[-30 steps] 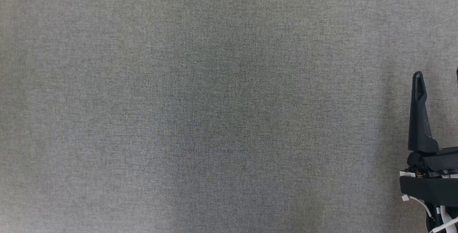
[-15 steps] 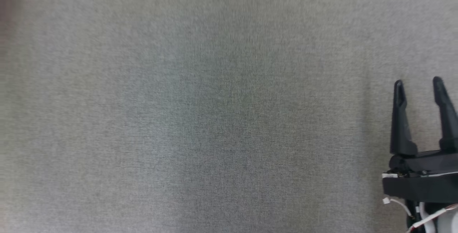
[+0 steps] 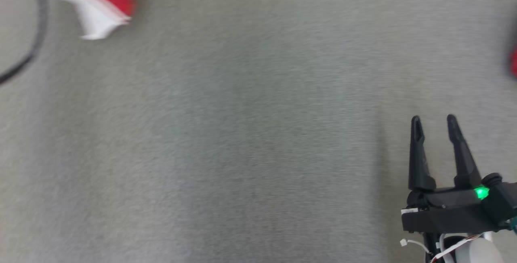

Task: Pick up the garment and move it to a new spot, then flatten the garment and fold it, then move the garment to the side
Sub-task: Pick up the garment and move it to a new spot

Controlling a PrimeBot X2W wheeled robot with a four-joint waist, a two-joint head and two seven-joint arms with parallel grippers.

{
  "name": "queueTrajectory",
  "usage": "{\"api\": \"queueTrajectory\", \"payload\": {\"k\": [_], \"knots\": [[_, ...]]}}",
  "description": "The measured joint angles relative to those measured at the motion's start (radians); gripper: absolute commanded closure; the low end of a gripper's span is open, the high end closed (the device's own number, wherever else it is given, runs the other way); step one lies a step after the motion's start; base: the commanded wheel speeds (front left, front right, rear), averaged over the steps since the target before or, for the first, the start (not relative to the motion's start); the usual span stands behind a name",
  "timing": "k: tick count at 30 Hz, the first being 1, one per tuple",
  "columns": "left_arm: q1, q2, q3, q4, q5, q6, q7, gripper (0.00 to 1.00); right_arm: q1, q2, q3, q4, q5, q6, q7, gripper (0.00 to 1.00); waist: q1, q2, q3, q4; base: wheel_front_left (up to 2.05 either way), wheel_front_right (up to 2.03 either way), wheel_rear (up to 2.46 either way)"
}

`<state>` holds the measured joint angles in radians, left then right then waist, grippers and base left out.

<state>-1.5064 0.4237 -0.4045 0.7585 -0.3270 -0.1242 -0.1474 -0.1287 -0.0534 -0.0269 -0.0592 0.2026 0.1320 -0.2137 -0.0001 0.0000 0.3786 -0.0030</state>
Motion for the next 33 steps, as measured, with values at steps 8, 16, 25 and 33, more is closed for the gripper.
{"api": "queueTrajectory", "payload": {"k": [8, 16, 25, 33], "knots": [[0.009, -0.117, -0.076, -0.202, -0.027, -0.001, 0.097, 1.00, 0.000, 0.002, 0.020, 0.089, 0.064, 0.000, -0.039, 0.00, -0.0001, 0.0000, -0.047, -0.115, 0.00, 0.00, 0.00], [0.212, -0.186, -0.120, -0.358, -0.076, 0.037, 0.133, 1.00, 0.006, 0.002, 0.016, 0.117, 0.087, 0.000, -0.047, 0.00, 0.0000, 0.0000, -0.084, -0.219, 0.00, 0.00, 0.00], [0.579, -0.178, -0.129, -0.485, -0.133, 0.138, 0.116, 1.00, 0.015, 0.002, 0.005, 0.105, 0.089, 0.000, -0.048, 0.00, 0.0000, -0.0001, -0.107, -0.227, 0.00, 0.00, 0.00], [0.911, -0.141, -0.141, -0.440, -0.163, 0.199, 0.037, 1.00, 0.015, 0.002, 0.012, 0.111, 0.067, 0.000, -0.048, 0.00, 0.0001, -0.0001, -0.111, -0.188, 0.00, 0.00, 0.00]]}}
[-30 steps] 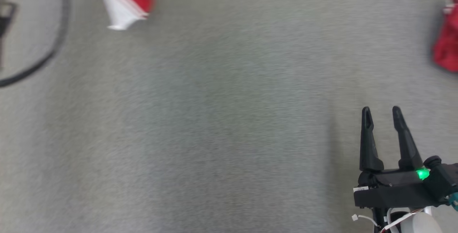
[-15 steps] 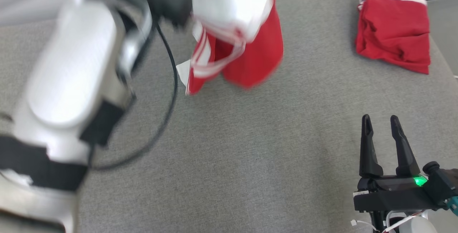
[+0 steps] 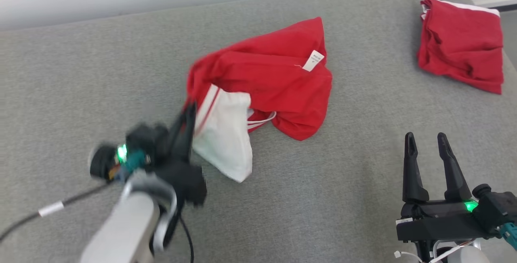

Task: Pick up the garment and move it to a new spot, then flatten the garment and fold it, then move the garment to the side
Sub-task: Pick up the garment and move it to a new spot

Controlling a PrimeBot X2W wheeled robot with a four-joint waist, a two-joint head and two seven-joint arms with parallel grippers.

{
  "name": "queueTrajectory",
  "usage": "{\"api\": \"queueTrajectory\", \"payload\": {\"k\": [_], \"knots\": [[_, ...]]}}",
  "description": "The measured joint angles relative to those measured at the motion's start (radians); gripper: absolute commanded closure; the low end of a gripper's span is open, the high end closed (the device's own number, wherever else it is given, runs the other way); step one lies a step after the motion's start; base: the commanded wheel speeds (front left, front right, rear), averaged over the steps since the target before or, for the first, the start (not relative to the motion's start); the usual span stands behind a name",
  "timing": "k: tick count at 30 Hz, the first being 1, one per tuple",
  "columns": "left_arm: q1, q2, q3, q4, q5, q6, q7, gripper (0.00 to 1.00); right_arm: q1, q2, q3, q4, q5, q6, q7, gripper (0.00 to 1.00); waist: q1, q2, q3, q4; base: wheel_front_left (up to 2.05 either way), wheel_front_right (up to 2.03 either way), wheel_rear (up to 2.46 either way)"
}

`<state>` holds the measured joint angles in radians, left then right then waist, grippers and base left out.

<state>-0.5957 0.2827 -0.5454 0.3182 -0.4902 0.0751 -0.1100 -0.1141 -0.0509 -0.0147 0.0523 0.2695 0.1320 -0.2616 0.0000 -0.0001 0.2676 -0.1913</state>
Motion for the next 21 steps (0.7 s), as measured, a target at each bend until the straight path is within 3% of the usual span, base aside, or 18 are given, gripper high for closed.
{"api": "queueTrajectory", "payload": {"k": [4, 5, 6, 7, 13, 21], "knots": [[0.092, -0.016, -0.027, 0.045, -0.014, -0.007, -0.029, 1.00, 0.000, 0.000, 0.002, 0.010, -0.009, 0.000, 0.000, 0.00, 0.0000, 0.0000, -0.009, 0.024, 0.00, 0.00, 0.00], [0.103, -0.024, -0.036, 0.053, -0.014, -0.014, -0.040, 0.94, 0.001, 0.000, 0.001, 0.012, -0.015, 0.000, 0.000, 0.00, 0.0000, 0.0000, -0.012, 0.030, 0.00, 0.00, 0.00], [0.110, -0.033, -0.045, 0.058, -0.014, -0.016, -0.049, 0.23, 0.001, 0.000, 0.004, 0.014, -0.018, 0.000, 0.000, 0.00, 0.0000, 0.0000, -0.016, 0.037, 0.00, 0.00, 0.00], [0.118, -0.044, -0.047, 0.060, -0.017, -0.023, -0.064, 0.00, 0.002, 0.000, 0.003, 0.017, -0.021, 0.000, 0.000, 0.00, 0.0000, 0.0000, -0.021, 0.043, 0.00, 0.00, 0.00], [0.126, -0.062, -0.023, 0.035, -0.019, -0.021, -0.129, 0.00, 0.016, 0.001, -0.005, 0.017, -0.040, 0.000, 0.000, 0.00, 0.0000, 0.0000, -0.060, 0.088, 0.00, 0.00, 0.00], [0.186, -0.013, 0.082, -0.042, 0.000, 0.016, -0.150, 0.00, 0.036, 0.001, -0.019, 0.007, -0.049, 0.000, 0.015, 0.00, -0.0001, 0.0000, -0.129, 0.145, 0.00, 0.00, 0.00]]}}
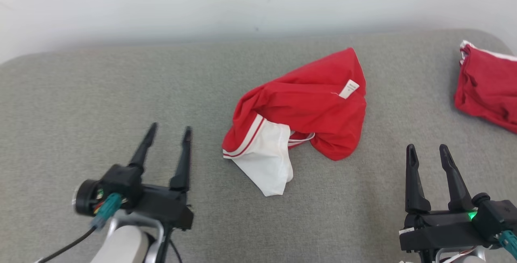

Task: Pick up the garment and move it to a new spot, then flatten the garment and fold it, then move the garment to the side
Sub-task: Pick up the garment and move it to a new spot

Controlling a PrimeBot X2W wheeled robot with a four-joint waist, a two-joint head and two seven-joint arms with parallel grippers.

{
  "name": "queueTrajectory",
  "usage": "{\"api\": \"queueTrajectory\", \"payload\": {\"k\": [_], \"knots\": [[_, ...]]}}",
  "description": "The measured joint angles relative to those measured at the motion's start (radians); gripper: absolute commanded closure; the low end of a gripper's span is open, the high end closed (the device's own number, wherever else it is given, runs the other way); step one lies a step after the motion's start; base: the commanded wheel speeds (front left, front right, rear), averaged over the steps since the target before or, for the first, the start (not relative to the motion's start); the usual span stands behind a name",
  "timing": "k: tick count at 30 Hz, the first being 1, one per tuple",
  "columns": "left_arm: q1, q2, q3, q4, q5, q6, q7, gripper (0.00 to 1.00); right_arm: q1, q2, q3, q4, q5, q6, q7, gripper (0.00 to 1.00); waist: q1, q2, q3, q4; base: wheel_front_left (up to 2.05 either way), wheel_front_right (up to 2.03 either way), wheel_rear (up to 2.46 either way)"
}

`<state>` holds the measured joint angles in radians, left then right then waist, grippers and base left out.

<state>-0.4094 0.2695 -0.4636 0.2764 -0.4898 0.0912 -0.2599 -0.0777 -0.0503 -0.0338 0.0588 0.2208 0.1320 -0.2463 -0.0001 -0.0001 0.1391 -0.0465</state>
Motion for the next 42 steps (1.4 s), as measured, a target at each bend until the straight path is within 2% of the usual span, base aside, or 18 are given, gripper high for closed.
{"api": "queueTrajectory", "payload": {"k": [6, 10, 22, 29, 42], "knots": [[0.124, 0.040, 0.102, -0.086, 0.059, 0.015, -0.002, 0.00, 0.026, 0.000, -0.006, -0.012, 0.000, 0.000, 0.010, 0.00, 0.0000, 0.0000, -0.050, 0.030, 0.00, 0.00, 0.00], [0.171, 0.039, 0.157, -0.127, 0.067, 0.013, -0.003, 0.00, 0.035, 0.000, -0.012, -0.014, 0.000, 0.000, 0.010, 0.00, 0.0000, -0.0001, -0.065, 0.038, 0.00, 0.00, 0.00], [0.337, 0.027, 0.328, -0.164, 0.093, -0.039, -0.003, 0.00, 0.072, 0.000, -0.027, -0.008, 0.009, 0.000, 0.009, 0.00, 0.0000, 0.0000, -0.091, 0.053, 0.00, 0.00, 0.00], [0.388, 0.004, 0.398, -0.149, 0.122, -0.074, -0.003, 0.00, 0.082, 0.000, -0.031, 0.003, 0.009, 0.000, 0.008, 0.00, 0.0001, 0.0001, -0.092, 0.055, 0.00, 0.00, 0.00], [0.411, -0.063, 0.445, -0.123, 0.188, -0.122, -0.003, 0.00, 0.108, 0.000, -0.023, 0.034, 0.009, 0.000, 0.004, 0.00, 0.0002, 0.0001, -0.088, 0.049, 0.00, 0.00, 0.00]]}}
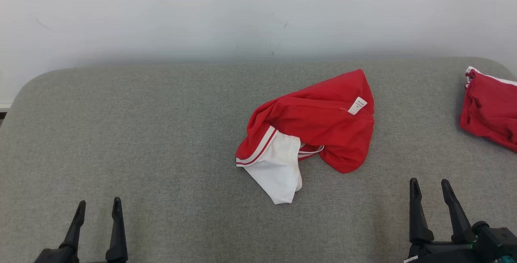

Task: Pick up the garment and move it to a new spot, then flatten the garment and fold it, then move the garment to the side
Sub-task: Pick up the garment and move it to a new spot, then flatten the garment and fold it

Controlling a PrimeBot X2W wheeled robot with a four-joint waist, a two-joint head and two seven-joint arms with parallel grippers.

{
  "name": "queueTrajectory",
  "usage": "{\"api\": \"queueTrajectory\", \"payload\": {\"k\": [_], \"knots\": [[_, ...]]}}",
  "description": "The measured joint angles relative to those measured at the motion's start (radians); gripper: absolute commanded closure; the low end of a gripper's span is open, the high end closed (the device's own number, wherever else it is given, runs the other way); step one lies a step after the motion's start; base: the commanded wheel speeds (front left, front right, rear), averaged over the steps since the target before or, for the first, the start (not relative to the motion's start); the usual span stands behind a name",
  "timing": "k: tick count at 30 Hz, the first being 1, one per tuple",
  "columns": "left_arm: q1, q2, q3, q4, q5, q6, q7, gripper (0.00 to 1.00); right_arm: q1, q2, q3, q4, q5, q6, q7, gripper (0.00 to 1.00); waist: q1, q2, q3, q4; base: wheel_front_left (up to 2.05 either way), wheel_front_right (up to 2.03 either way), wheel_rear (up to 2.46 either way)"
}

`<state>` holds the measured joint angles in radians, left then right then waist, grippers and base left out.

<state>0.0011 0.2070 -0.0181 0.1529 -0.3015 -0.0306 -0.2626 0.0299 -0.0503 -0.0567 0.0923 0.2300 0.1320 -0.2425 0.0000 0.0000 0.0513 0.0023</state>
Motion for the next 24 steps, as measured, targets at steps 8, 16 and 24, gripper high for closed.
{"api": "queueTrajectory", "payload": {"k": [8, 16, 24], "knots": [[-0.001, -0.016, 0.027, 0.008, 0.028, -0.024, 0.000, 0.00, 0.000, 0.000, 0.013, 0.016, 0.000, 0.000, -0.004, 0.00, 0.0000, 0.0000, 0.001, -0.001, 0.00, 0.00, 0.00], [-0.004, -0.030, 0.047, 0.017, 0.058, -0.042, 0.000, 0.00, 0.000, 0.000, 0.043, 0.028, -0.002, 0.000, -0.004, 0.00, 0.0000, 0.0000, 0.001, 0.004, 0.00, 0.00, 0.00], [-0.006, -0.043, 0.058, 0.018, 0.081, -0.050, 0.000, 0.00, -0.001, 0.000, 0.060, 0.033, -0.005, 0.000, -0.004, 0.00, 0.0000, 0.0000, 0.004, 0.006, 0.00, 0.00, 0.00]]}}
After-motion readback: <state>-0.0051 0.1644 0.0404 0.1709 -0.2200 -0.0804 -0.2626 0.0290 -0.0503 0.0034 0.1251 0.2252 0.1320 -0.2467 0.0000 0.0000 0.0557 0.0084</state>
